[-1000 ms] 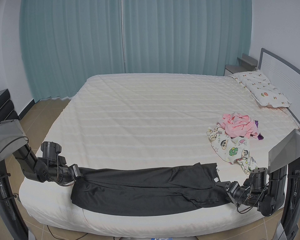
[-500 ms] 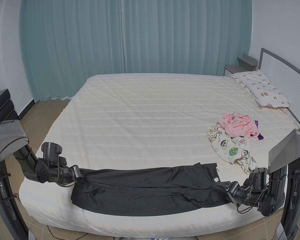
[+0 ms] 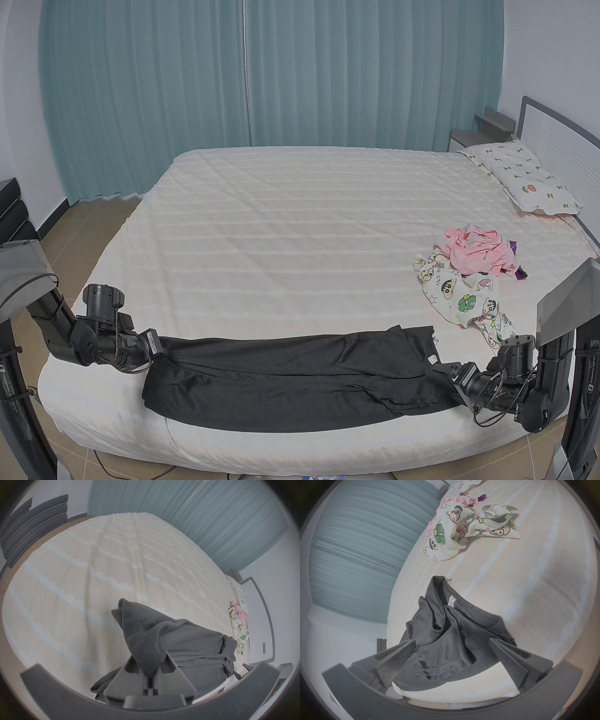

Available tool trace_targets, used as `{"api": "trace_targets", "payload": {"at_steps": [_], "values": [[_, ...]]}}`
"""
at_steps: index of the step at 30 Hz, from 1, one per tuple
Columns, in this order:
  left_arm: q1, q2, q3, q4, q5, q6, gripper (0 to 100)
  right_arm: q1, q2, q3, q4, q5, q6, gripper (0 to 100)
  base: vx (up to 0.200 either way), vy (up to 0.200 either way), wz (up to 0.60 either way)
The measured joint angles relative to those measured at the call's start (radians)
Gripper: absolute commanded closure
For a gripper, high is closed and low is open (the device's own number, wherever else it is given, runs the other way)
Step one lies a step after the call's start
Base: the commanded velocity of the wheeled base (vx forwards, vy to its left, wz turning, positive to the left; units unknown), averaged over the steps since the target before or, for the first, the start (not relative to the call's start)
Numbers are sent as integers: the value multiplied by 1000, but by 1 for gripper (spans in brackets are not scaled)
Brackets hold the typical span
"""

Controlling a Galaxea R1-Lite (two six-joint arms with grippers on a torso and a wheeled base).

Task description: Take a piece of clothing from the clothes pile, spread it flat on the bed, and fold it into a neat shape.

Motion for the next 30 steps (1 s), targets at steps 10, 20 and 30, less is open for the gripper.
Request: {"api": "trace_targets", "payload": {"at_steps": [10,20,30], "values": [[-2,-1,-11,-6,2,-39,100,0,-1,0,0,0,0,0,0,0,0],[-66,-14,-53,4,31,-166,100,0,-1,-2,1,0,0,0,0,-160,0],[-132,-42,-66,45,89,-176,100,0,-1,-3,0,0,0,0,0,-200,0]]}}
